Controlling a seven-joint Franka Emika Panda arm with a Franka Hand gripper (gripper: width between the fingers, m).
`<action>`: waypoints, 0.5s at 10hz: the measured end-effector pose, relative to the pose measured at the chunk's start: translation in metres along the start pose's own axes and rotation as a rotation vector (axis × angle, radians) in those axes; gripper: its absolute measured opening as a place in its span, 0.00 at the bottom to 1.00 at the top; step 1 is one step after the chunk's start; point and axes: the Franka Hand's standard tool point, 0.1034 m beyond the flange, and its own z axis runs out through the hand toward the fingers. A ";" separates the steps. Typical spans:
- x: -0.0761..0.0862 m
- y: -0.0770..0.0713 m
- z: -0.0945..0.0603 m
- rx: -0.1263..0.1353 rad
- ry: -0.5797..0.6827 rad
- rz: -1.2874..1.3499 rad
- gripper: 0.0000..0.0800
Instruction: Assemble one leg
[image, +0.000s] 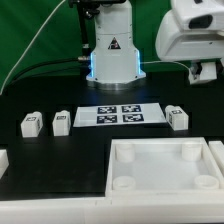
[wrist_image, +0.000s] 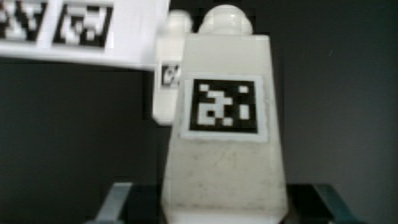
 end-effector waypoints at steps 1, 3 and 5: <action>0.009 0.009 -0.005 0.006 0.083 -0.013 0.37; 0.031 0.026 -0.023 0.020 0.289 -0.026 0.37; 0.042 0.039 -0.030 0.023 0.295 -0.036 0.37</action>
Offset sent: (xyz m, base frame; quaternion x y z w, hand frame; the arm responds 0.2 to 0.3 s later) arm 0.0360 -0.0214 0.0076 0.0093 0.1021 -0.0214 0.9945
